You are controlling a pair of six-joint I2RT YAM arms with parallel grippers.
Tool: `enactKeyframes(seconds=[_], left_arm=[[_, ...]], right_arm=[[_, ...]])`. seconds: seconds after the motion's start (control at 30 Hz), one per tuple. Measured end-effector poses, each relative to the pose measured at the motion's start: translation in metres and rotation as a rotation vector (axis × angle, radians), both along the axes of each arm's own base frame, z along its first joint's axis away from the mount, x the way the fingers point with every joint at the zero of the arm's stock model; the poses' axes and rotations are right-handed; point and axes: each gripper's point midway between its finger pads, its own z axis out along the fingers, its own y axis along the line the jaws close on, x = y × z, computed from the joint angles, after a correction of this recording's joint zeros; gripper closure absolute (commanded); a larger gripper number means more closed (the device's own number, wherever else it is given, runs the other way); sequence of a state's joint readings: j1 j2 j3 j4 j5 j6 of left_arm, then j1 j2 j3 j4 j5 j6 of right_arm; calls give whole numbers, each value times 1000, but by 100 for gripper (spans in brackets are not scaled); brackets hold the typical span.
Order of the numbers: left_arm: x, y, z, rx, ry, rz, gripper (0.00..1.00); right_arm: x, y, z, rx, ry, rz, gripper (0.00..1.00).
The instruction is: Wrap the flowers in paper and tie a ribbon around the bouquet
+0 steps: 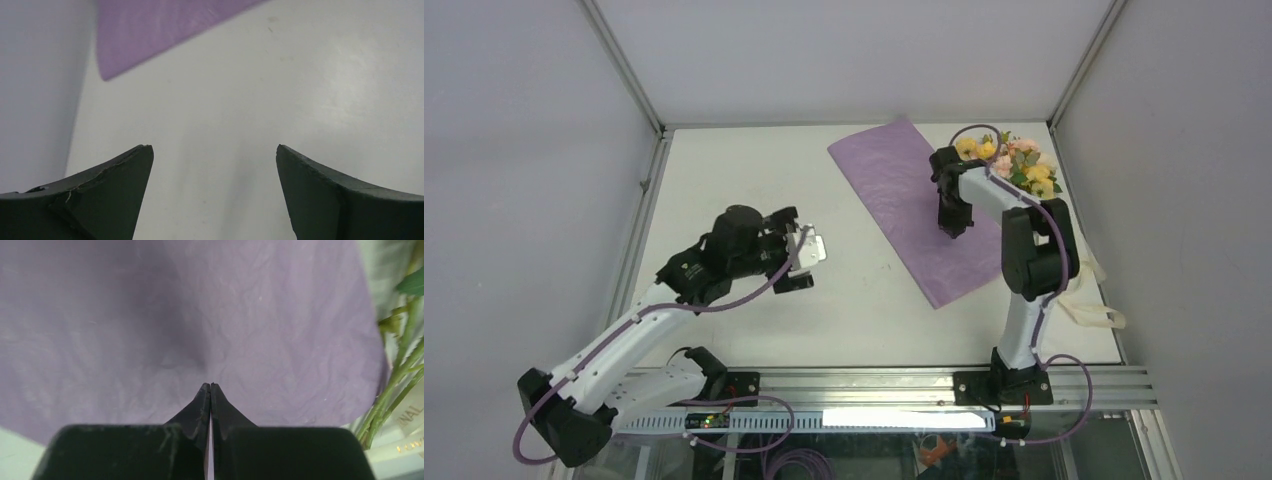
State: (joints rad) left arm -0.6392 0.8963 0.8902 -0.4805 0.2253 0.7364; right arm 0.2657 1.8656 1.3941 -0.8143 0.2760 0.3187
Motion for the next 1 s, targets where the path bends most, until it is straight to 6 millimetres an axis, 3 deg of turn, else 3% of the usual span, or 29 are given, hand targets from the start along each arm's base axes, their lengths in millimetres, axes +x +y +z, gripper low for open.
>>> enactKeyframes(seconds=[0.13, 0.2, 0.27, 0.33, 0.43, 0.53, 0.6, 0.67, 0.77, 0.83, 0.9, 1.0], left_arm=[[-30, 18, -78, 269, 238, -49, 1], [-41, 30, -91, 333, 305, -40, 1], [-48, 36, -91, 353, 341, -34, 1], [-52, 38, -84, 342, 366, -18, 1], [-55, 40, -72, 289, 426, 21, 1], [-53, 47, -70, 258, 491, 83, 1], [-52, 51, -75, 262, 526, 116, 1], [-55, 51, -81, 274, 568, 129, 1], [-60, 51, -87, 284, 611, 128, 1], [-63, 49, -89, 282, 632, 114, 1], [-66, 46, -91, 282, 650, 98, 1], [-69, 37, -94, 296, 677, 75, 2]], right_arm=[[-29, 0, -39, -94, 169, 29, 100], [-33, 6, -40, -116, 173, 48, 100], [-40, 18, -40, -139, 179, 85, 100], [-51, 45, -42, -130, 183, 139, 100], [-68, 110, -42, -52, 190, 237, 100], [-66, 183, -39, 53, 163, 311, 100], [-59, 220, -36, 142, 125, 331, 100], [-57, 233, -28, 193, 113, 338, 100], [-47, 231, -4, 240, 82, 328, 88], [-42, 214, 20, 270, 41, 299, 69], [-44, 176, 46, 295, -9, 217, 49], [-67, 77, 69, 312, -79, -12, 38]])
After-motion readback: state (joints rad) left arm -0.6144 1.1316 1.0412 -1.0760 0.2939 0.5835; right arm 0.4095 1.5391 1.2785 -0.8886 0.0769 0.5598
